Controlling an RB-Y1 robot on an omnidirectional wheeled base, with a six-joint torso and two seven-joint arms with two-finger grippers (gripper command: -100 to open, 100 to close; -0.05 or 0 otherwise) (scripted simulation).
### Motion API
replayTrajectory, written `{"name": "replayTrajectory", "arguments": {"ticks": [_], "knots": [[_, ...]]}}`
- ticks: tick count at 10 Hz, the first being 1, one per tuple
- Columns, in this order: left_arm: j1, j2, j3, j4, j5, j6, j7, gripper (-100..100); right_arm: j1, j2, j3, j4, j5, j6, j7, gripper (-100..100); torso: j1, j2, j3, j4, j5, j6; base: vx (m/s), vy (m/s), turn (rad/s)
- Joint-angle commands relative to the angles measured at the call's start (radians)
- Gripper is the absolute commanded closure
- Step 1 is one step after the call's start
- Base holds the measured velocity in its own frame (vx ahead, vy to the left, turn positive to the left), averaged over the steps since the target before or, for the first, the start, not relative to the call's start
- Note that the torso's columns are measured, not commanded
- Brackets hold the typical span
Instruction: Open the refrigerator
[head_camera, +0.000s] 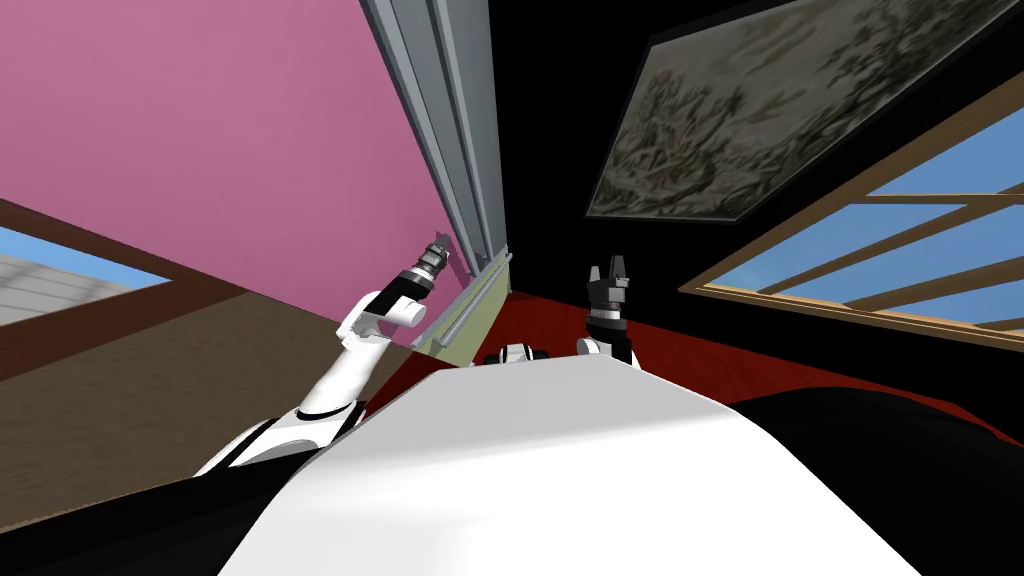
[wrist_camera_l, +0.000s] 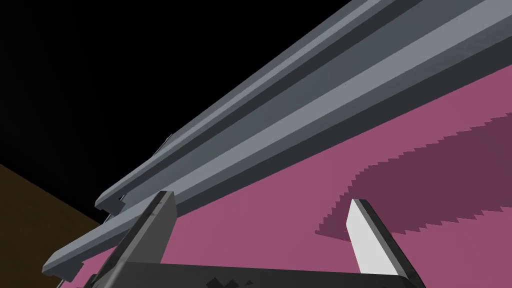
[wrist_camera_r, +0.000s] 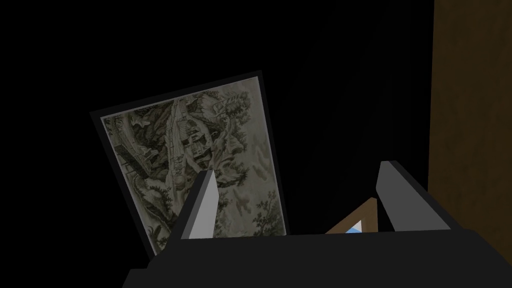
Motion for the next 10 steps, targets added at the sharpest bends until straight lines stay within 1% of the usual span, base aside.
{"name": "replayTrajectory", "arguments": {"ticks": [1, 3, 5, 7, 9, 10], "knots": [[-0.054, 0.08, -0.002, 0.033, 0.046, 0.075, -0.008, -100, 0.0, 0.0, 0.0, 0.0, 0.0, 0.0, 0.0, 0, -0.001, -0.001, -0.001, 0.0, 0.0, 0.0, 0.097, -0.075, 0.061], [-0.094, 0.141, -0.004, 0.056, 0.079, 0.127, -0.013, -100, 0.0, 0.0, 0.0, 0.0, 0.0, 0.0, 0.0, 0, -0.002, -0.004, -0.003, -0.001, -0.001, 0.0, 0.098, -0.106, 0.044], [-0.129, 0.193, -0.005, 0.075, 0.108, 0.172, -0.018, -100, 0.0, 0.0, 0.0, 0.0, 0.0, 0.0, 0.0, 0, -0.003, -0.001, -0.001, 0.0, -0.001, 0.0, 0.076, -0.107, 0.039], [-0.158, 0.236, -0.007, 0.09, 0.132, 0.209, -0.022, -100, 0.0, 0.0, 0.0, 0.0, 0.0, 0.0, 0.0, 0, 0.001, -0.001, 0.0, 0.0, 0.0, 0.0, 0.069, -0.073, 0.03], [-0.18, 0.27, -0.008, 0.101, 0.151, 0.238, -0.026, -100, 0.0, 0.0, 0.0, 0.0, 0.0, 0.0, 0.0, 0, 0.0, -0.002, -0.001, -0.001, 0.0, 0.0, 0.053, -0.058, 0.026], [-0.194, 0.292, -0.008, 0.107, 0.163, 0.257, -0.028, -100, 0.0, 0.0, 0.0, 0.0, 0.0, 0.0, 0.0, 0, -0.001, -0.001, -0.001, 0.0, 0.0, 0.0, 0.047, -0.059, 0.033]]}}
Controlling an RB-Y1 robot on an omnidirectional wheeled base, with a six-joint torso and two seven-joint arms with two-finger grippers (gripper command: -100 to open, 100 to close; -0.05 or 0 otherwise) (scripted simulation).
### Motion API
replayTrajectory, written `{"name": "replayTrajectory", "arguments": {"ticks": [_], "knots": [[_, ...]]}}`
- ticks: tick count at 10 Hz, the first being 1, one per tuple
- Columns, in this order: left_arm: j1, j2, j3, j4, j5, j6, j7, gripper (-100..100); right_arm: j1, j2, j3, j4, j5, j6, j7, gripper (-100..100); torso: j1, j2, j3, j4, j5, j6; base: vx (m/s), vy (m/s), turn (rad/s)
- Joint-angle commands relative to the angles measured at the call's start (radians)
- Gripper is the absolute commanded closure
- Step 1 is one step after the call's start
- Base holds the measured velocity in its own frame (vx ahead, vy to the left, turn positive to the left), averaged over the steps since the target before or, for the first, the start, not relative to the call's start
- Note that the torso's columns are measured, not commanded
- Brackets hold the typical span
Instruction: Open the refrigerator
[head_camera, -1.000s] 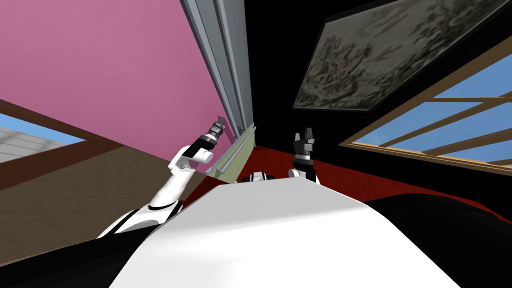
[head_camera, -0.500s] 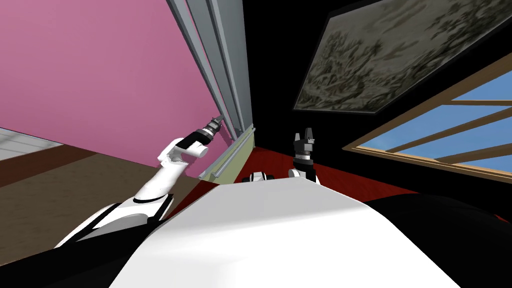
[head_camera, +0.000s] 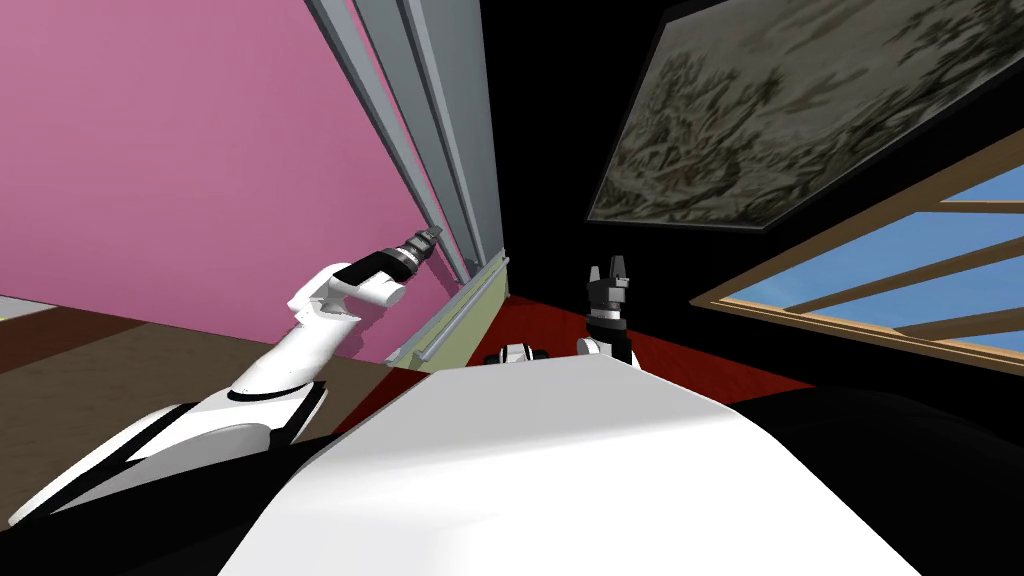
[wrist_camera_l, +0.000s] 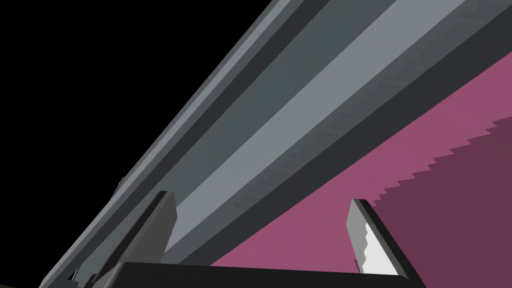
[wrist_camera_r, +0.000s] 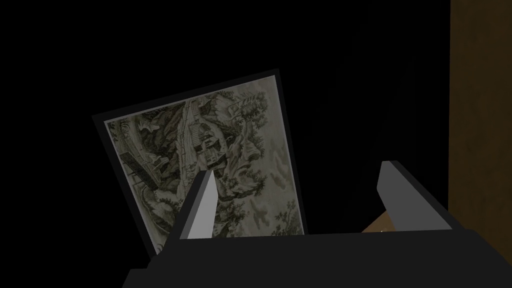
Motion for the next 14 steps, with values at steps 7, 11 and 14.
{"name": "replayTrajectory", "arguments": {"ticks": [7, 11, 14], "knots": [[-0.014, 0.039, -0.023, -0.098, 0.042, 0.035, 0.006, 100, 0.0, 0.0, 0.0, 0.0, 0.0, 0.0, 0.0, 0, -0.002, 0.005, 0.004, 0.0, 0.001, 0.002, 0.005, 0.016, -0.01], [-0.009, 0.046, -0.04, -0.175, 0.06, 0.033, 0.009, 100, 0.0, 0.0, 0.0, 0.0, 0.0, 0.0, 0.0, 0, -0.002, 0.005, 0.002, 0.003, 0.0, -0.001, -0.056, 0.04, -0.021], [-0.004, 0.054, -0.057, -0.245, 0.079, 0.032, 0.012, 100, 0.0, 0.0, 0.0, 0.0, 0.0, 0.0, 0.0, 0, -0.003, 0.005, 0.001, 0.005, -0.001, -0.002, -0.034, 0.041, -0.01]]}}
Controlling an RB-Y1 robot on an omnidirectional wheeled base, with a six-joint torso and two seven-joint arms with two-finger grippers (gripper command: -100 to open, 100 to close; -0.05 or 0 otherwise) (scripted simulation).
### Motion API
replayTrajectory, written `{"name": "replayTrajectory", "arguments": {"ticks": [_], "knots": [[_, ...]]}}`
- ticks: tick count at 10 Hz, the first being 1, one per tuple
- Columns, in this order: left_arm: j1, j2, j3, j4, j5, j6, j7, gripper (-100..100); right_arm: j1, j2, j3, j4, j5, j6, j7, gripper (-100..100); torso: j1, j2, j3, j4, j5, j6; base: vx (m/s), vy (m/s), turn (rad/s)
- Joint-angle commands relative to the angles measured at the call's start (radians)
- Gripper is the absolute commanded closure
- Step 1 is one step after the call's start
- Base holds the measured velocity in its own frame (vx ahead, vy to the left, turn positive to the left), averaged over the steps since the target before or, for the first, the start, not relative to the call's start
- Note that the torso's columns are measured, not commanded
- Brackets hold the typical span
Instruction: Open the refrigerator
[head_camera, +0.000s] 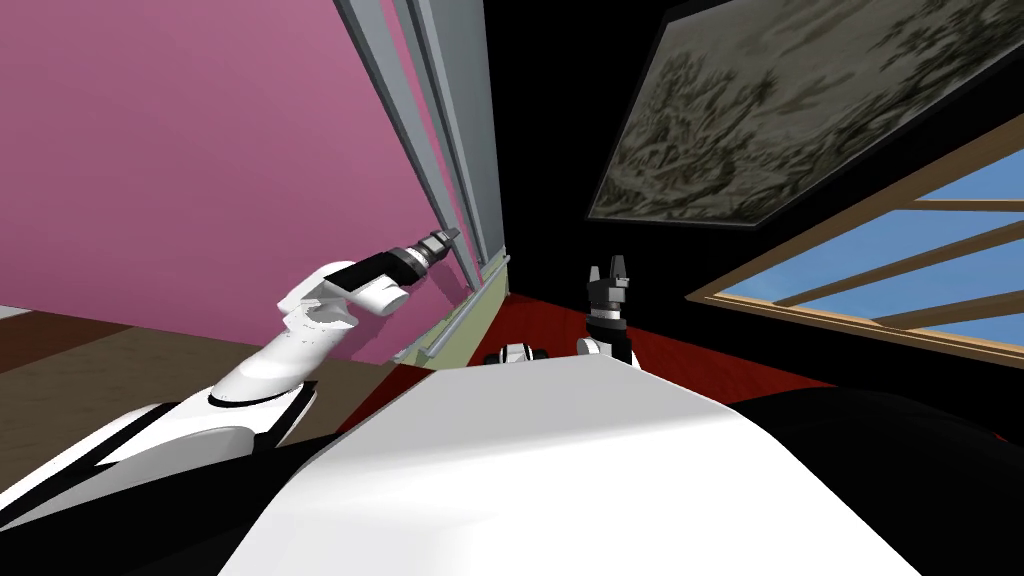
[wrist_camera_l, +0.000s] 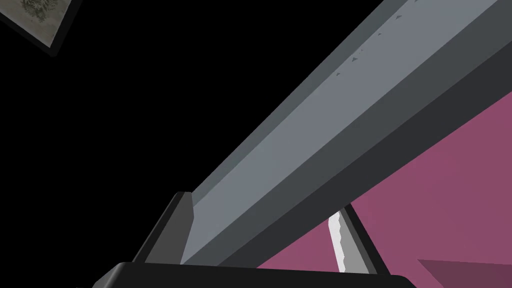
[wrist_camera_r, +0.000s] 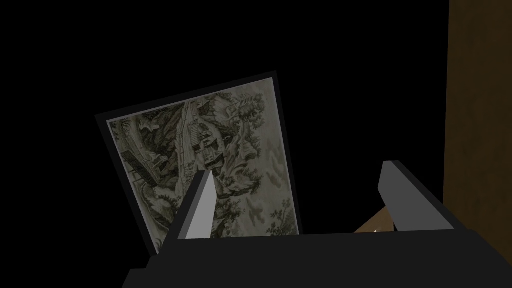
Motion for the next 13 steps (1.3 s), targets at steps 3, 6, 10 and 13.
{"name": "replayTrajectory", "arguments": {"ticks": [3, 6, 10, 13], "knots": [[0.008, 0.008, -0.02, -0.111, 0.029, -0.007, 0.011, 100, 0.0, 0.0, 0.0, 0.0, 0.0, 0.0, 0.0, 0, -0.001, 0.004, 0.002, 0.001, 0.0, 0.002, -0.038, 0.045, -0.014], [0.02, 0.026, -0.04, -0.182, 0.05, -0.013, 0.002, 100, 0.0, 0.0, 0.0, 0.0, 0.0, 0.0, 0.0, 0, 0.001, 0.001, 0.0, 0.001, 0.001, -0.001, -0.068, 0.057, -0.056], [0.022, 0.036, -0.062, -0.261, 0.075, -0.03, -0.002, 100, 0.0, 0.0, 0.0, 0.0, 0.0, 0.0, 0.0, 0, 0.002, -0.001, -0.001, -0.001, 0.0, 0.002, -0.078, 0.088, -0.094], [0.024, 0.046, -0.083, -0.338, 0.099, -0.048, -0.006, 100, 0.0, 0.0, 0.0, 0.0, 0.0, 0.0, 0.0, 0, 0.003, 0.002, 0.002, 0.001, 0.002, 0.0, -0.096, 0.09, -0.102]]}}
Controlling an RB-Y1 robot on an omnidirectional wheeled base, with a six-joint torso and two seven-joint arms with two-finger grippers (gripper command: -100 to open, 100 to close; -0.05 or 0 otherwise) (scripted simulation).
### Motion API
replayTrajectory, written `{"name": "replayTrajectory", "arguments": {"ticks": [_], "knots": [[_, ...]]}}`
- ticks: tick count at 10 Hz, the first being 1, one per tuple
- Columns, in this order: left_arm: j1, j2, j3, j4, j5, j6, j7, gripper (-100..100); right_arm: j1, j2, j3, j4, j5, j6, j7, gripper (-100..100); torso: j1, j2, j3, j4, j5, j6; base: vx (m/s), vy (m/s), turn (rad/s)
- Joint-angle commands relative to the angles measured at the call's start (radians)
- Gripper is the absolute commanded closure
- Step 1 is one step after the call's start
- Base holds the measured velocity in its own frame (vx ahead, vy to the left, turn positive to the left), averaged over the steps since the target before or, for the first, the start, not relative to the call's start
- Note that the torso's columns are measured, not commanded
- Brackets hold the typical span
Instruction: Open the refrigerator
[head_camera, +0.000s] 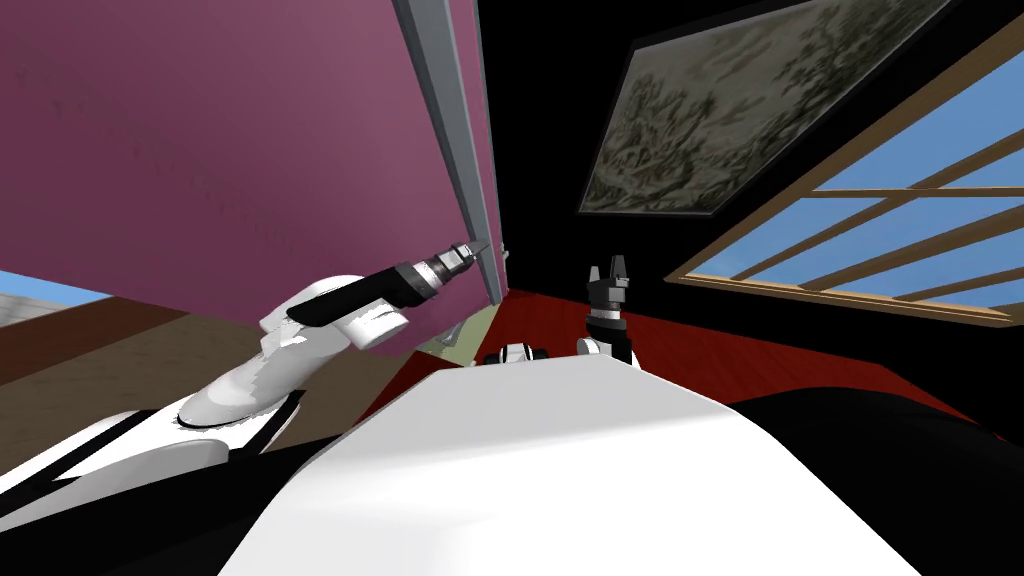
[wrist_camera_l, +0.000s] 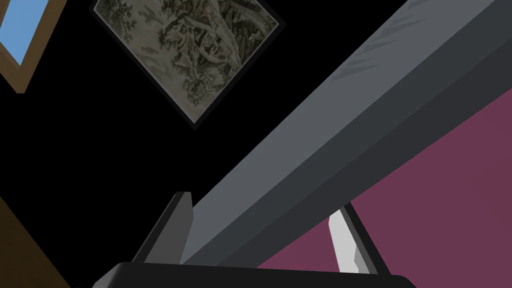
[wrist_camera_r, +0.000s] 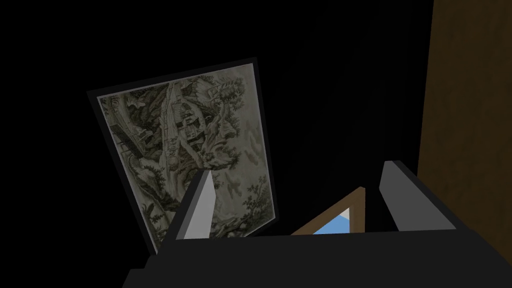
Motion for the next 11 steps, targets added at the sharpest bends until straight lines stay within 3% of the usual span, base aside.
{"name": "replayTrajectory", "arguments": {"ticks": [1, 2, 3, 4, 6, 8, 10, 11], "knots": [[-0.018, -0.003, -0.023, -0.066, 0.018, -0.013, -0.001, 100, 0.0, 0.0, 0.0, 0.0, 0.0, 0.0, 0.0, 0, 0.0, 0.0, 0.0, 0.0, 0.0, 0.001, -0.104, 0.093, -0.098], [-0.017, 0.001, -0.03, -0.092, 0.026, -0.019, -0.002, 100, 0.0, 0.0, 0.0, 0.0, 0.0, 0.0, 0.0, 0, 0.001, 0.001, 0.0, 0.001, 0.0, 0.0, -0.11, 0.096, -0.097], [-0.004, 0.014, -0.025, -0.07, 0.028, -0.02, -0.006, 100, 0.0, 0.0, 0.0, 0.0, 0.0, 0.0, 0.0, 0, -0.001, 0.002, 0.0, 0.002, -0.001, 0.001, -0.049, 0.04, -0.053], [-0.023, 0.029, -0.054, -0.08, 0.051, -0.044, -0.018, 100, 0.0, 0.0, 0.0, 0.0, 0.0, 0.0, 0.0, 0, -0.001, -0.003, -0.004, 0.0, 0.0, -0.002, -0.075, 0.091, -0.238], [-0.043, 0.042, -0.076, -0.083, 0.073, -0.072, -0.029, 100, 0.0, 0.0, 0.0, 0.0, 0.0, 0.0, 0.0, 0, -0.003, -0.002, -0.001, -0.003, -0.002, 0.005, -0.198, 0.174, -0.34], [-0.063, 0.056, -0.098, -0.086, 0.094, -0.1, -0.039, 100, 0.0, 0.0, 0.0, 0.0, 0.0, 0.0, 0.0, 0, 0.0, 0.002, 0.002, -0.001, 0.0, -0.001, -0.196, 0.117, -0.209], [-0.092, 0.076, -0.131, -0.09, 0.127, -0.142, -0.055, 100, 0.0, 0.0, 0.0, 0.0, 0.0, 0.0, 0.0, 0, 0.0, 0.0, -0.001, -0.001, 0.0, 0.003, -0.225, 0.162, -0.348], [-0.109, 0.095, -0.108, -0.084, 0.149, -0.115, -0.037, -100, 0.0, 0.0, 0.0, 0.0, 0.0, 0.0, 0.0, 0, -0.002, 0.0, -0.001, -0.001, 0.0, 0.001, -0.112, 0.049, -0.055]]}}
